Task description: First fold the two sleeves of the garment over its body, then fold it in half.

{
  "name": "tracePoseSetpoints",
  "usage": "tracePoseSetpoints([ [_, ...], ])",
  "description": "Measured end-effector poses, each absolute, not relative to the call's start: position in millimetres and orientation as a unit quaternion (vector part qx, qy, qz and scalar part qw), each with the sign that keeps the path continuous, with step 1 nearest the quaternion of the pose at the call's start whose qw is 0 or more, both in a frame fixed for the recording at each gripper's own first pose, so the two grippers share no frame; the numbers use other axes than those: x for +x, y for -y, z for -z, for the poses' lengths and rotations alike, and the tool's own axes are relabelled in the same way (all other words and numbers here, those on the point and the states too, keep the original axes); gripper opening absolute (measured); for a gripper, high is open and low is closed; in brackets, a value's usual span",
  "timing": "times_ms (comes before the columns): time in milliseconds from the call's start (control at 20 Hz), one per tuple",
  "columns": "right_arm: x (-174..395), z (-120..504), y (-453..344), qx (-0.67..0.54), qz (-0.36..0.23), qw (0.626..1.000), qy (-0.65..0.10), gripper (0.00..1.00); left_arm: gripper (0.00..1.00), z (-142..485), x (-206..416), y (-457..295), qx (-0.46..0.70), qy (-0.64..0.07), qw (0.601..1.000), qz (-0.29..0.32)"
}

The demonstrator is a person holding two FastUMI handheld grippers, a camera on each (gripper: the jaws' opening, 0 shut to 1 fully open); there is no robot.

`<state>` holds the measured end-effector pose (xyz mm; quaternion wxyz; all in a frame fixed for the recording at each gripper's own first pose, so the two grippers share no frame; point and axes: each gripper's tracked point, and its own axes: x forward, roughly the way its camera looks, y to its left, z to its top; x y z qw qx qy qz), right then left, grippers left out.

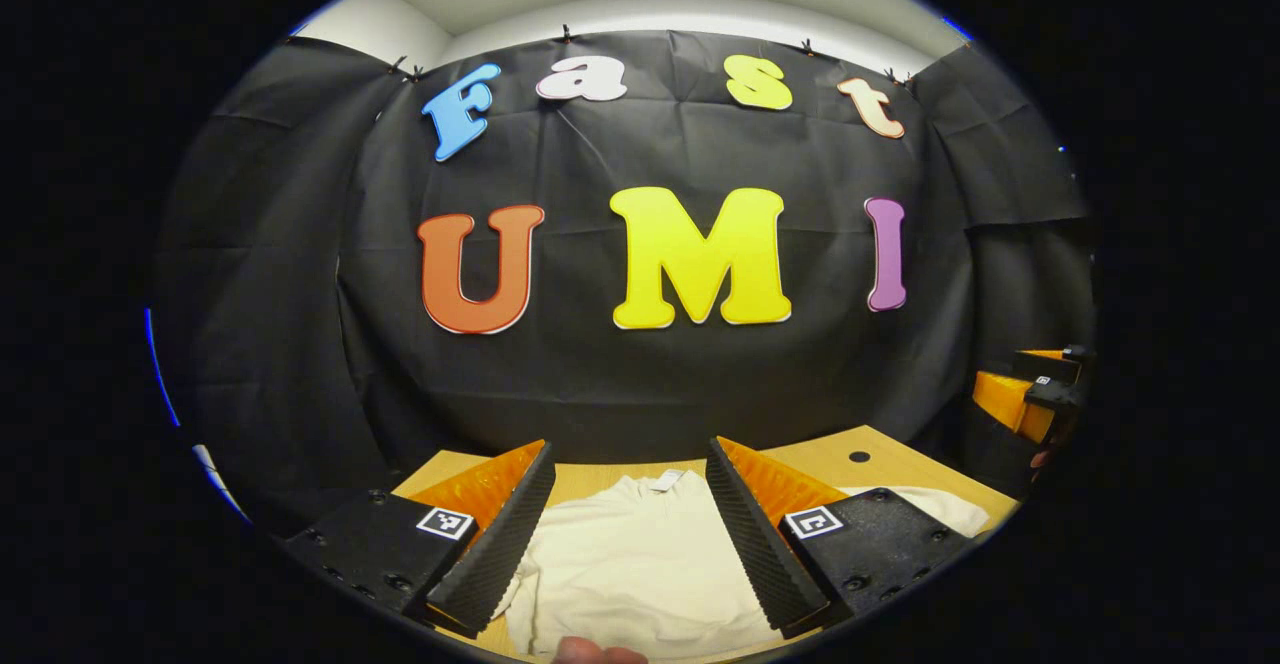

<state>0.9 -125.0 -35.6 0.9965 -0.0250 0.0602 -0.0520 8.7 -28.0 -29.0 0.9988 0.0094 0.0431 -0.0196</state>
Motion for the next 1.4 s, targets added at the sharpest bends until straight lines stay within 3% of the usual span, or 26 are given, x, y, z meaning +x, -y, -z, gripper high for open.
tracePoseSetpoints([
  [650,-51.2,160.2,246.9,-0.034,0.065,0.97,-0.232,0.94,0.97,55.5,6.4,73.9,0.027,-0.083,0.994,0.064],
  [1100,-83.3,283.5,305.7,-0.036,0.048,0.917,-0.394,0.94,0.97,83.0,1.8,94.5,0.033,-0.128,0.987,0.087],
  [1400,-86.2,332.1,322.5,-0.047,0.042,0.888,-0.456,0.95,0.97,92.3,-3.4,90.6,0.047,-0.142,0.985,0.085],
])
